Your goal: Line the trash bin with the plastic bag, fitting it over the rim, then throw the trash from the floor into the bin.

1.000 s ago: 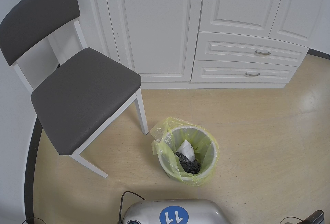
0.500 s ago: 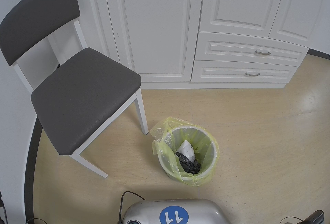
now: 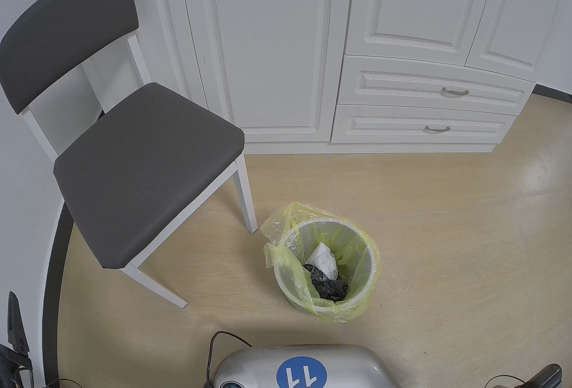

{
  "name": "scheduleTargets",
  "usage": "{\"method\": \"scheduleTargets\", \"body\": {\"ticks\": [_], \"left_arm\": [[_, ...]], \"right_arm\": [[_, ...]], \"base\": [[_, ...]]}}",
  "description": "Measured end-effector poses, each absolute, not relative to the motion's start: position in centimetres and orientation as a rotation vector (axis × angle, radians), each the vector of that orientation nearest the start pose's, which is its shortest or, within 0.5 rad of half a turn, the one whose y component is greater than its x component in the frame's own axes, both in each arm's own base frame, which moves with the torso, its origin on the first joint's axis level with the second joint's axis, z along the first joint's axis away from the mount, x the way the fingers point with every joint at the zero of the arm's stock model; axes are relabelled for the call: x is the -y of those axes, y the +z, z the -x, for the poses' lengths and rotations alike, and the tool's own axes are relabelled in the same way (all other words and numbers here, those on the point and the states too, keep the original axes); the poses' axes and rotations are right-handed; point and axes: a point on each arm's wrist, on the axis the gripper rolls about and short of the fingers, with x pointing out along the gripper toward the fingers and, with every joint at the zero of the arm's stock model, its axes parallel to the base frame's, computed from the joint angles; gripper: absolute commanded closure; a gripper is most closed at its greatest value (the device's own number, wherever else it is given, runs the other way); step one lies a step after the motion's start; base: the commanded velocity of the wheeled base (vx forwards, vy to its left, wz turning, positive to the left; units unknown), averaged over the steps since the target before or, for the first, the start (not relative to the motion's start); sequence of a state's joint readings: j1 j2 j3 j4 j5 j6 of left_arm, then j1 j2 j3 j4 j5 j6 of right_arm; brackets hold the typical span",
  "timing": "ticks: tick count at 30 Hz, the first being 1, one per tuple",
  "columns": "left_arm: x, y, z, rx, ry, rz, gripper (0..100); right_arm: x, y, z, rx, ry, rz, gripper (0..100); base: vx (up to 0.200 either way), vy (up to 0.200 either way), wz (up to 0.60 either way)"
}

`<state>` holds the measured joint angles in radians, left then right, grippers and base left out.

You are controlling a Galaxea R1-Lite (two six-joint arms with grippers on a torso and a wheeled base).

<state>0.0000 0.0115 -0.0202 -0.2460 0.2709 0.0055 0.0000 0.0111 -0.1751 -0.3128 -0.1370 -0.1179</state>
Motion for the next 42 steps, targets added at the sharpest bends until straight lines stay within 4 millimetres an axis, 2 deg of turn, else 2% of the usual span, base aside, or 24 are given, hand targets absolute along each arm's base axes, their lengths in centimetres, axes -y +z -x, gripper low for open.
{"method": "scheduleTargets", "body": {"ticks": [10,13,16,20,30,42], "left_arm": [[-0.6,8.7,2.4,0.075,0.260,0.057,0],[-0.5,8.6,2.4,0.069,0.214,0.065,0],[-0.3,8.5,2.4,0.052,0.121,0.067,0],[-0.2,8.3,2.3,0.035,0.070,0.067,0],[0.0,8.1,2.3,0.010,0.000,-0.005,0],[0.0,8.1,2.3,0.005,-0.003,-0.012,0]], "right_arm": [[0.3,13.1,3.7,0.487,-0.159,0.069,0],[0.3,12.1,3.2,0.397,-0.150,0.061,0],[0.3,10.1,2.6,0.201,-0.139,0.048,0],[0.3,9.0,2.4,0.091,-0.132,0.023,0],[0.0,7.8,2.3,-0.022,-0.003,0.015,0],[0.0,8.1,2.3,0.007,-0.007,-0.007,0]], "base": [[0.000,0.000,0.00],[0.000,0.000,0.00],[0.000,0.000,0.00],[0.000,0.000,0.00],[0.000,0.000,0.00],[0.000,0.000,0.00]]}}
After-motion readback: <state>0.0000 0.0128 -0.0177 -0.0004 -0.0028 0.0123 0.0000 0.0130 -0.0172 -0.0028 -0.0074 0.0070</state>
